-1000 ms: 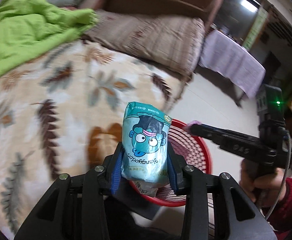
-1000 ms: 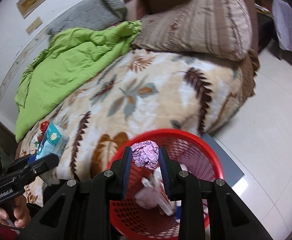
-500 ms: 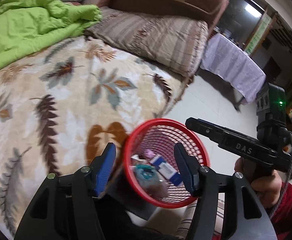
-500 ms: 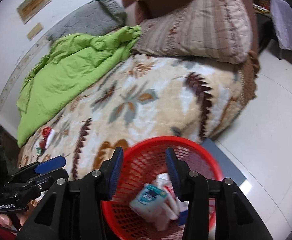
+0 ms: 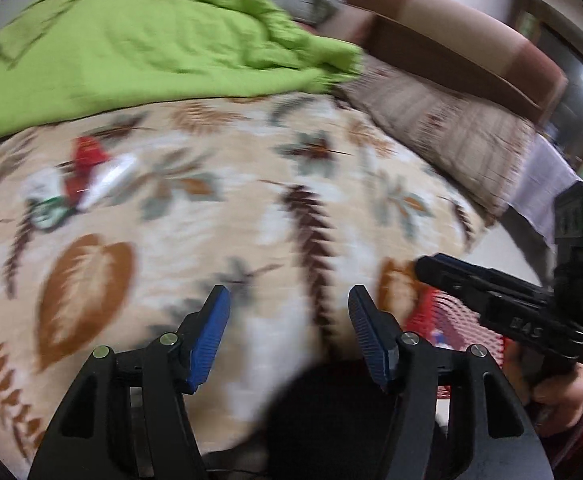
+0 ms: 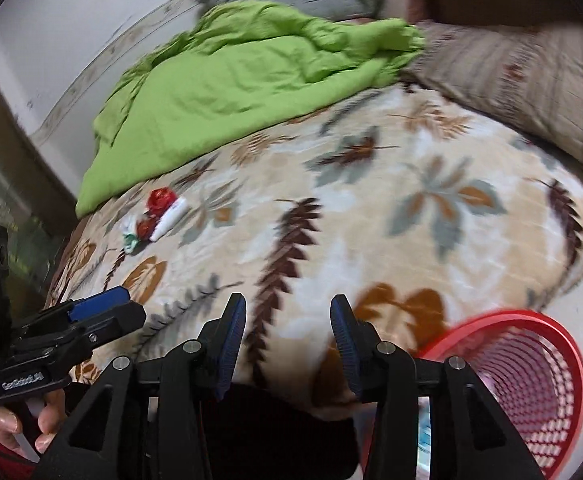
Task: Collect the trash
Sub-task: 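Move both open tools back over the remaining trash on the bed, then grasp the white sock with green trim with the left tool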
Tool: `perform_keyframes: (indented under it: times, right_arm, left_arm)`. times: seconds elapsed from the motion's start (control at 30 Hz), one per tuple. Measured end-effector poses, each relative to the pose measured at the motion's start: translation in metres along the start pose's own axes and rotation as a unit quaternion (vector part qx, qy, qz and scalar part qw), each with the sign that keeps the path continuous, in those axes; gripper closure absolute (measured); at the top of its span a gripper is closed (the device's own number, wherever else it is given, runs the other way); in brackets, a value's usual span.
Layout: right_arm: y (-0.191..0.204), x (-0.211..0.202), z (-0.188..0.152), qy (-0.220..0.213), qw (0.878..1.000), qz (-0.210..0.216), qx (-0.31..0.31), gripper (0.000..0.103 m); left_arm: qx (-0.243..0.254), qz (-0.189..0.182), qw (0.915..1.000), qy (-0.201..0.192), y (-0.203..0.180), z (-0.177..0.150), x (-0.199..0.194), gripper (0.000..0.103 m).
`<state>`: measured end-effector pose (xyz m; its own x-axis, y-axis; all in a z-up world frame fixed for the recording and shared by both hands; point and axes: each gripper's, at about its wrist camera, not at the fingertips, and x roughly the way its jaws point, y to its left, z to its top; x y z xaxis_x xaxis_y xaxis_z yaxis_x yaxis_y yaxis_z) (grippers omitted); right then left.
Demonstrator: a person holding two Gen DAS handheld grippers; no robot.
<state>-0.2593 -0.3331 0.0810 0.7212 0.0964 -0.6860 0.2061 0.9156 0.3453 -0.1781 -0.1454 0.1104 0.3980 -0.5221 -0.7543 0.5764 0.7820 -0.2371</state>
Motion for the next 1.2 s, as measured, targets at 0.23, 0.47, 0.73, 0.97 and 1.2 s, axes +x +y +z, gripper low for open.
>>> perform_keyframes:
  times: [0.23,0.47,0.73,0.97,1.2]
  right_arm:
    - [0.052,0.027,0.015,0.011,0.998,0.032,-0.050,0.055]
    - [0.071,0.046,0.028,0.019,0.996,0.043,-0.070,0.054]
    - [0.071,0.070,0.039,0.032,0.996,0.043,-0.069,0.054]
    - [0.065,0.089,0.042,0.048,0.996,0.038,-0.066,0.053]
    - [0.080,0.103,0.050,0.057,0.994,0.056,-0.068,0.053]
  left_arm:
    - [-0.095,0.069,0.9928,-0.026,0.095,0.015,-0.014,0.042]
    - [-0.216,0.126,0.9677,-0.027,0.208,0.051,0.002,0.042]
    - [-0.304,0.096,0.9478,-0.014,0.278,0.081,0.058,0.042]
    - [-0.335,0.065,0.9400,-0.014,0.295,0.083,0.092,0.060]
    - [-0.316,0.077,0.9442,-0.052,0.285,0.077,0.066,0.082]
